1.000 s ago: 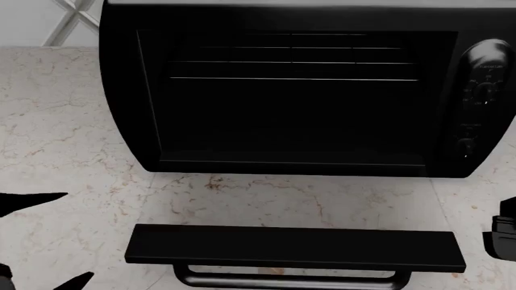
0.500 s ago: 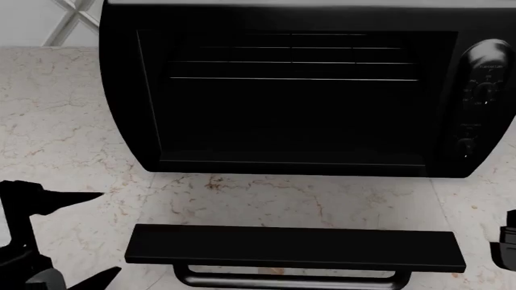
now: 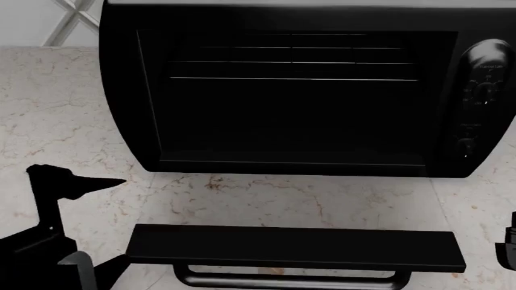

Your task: Close the toaster oven door.

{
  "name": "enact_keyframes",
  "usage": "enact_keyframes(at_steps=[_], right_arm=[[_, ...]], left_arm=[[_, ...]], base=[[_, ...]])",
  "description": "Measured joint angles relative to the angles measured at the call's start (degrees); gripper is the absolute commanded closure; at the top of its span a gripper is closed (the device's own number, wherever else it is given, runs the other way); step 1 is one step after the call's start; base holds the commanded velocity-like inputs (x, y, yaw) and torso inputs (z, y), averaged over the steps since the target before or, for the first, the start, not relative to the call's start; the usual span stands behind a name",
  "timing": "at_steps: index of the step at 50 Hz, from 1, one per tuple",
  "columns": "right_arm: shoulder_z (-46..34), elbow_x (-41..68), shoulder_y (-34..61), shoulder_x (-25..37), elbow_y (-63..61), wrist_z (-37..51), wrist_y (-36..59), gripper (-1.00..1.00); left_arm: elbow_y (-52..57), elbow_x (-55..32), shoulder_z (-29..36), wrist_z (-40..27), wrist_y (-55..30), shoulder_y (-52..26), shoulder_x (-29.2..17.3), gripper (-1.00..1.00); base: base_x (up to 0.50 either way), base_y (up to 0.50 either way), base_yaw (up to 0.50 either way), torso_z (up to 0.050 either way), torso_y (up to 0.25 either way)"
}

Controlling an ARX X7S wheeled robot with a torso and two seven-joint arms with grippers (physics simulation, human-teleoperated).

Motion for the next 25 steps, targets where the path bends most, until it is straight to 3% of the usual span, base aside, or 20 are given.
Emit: enact_keyframes(at_steps=[25], right_arm=[[2.88,0.24,-2.6,-1.01,-0.36,-0.58,0.08,-1.0]], left_arm=[[-3.58,0.55,0.6,-2.01,3.87,-2.87,2.96,-1.0]], base=[[0.0,0.0,0.0,0.0,0.0]])
